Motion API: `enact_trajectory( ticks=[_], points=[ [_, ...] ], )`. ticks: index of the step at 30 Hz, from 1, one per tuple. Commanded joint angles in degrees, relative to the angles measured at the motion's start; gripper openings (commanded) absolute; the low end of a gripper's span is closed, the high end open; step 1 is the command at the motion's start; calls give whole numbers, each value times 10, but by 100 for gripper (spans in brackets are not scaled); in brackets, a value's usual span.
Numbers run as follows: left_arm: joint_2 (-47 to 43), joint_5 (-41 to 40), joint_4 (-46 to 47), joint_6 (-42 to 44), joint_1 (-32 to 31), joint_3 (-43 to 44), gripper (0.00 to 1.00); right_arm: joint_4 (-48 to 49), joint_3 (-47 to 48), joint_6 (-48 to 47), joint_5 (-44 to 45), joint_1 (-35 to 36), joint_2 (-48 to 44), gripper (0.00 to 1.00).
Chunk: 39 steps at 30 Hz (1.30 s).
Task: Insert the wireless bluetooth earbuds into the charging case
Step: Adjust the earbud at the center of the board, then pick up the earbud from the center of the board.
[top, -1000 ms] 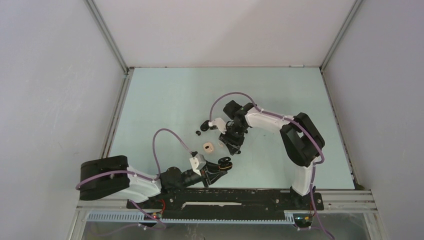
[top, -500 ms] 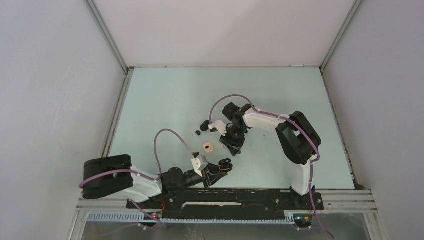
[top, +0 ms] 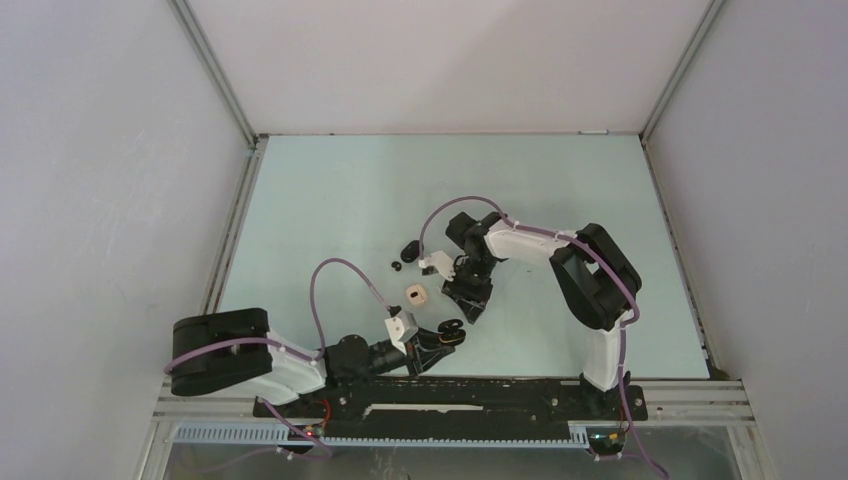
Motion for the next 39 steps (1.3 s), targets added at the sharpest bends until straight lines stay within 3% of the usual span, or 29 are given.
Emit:
enact_trajectory(
  ticks=[1, 9, 16, 22, 39],
  points=[
    [3, 4, 36, 4, -4, 9, 0, -16, -2, -17, -15, -9, -24, 36],
    [-13, 1, 35, 4, -4, -1, 0, -80, 37, -47, -137, -48, -80, 36],
    [-11, 1, 35, 3, -4, 3, 0, 8, 38, 81, 41, -56, -64, 35],
    [-4, -1, 35, -1, -5, 7, 0, 8, 48, 105, 64, -49, -31, 40],
    [13, 1, 35, -4, -6, 15, 0, 14, 49, 100, 114, -7, 8, 39]
  ],
)
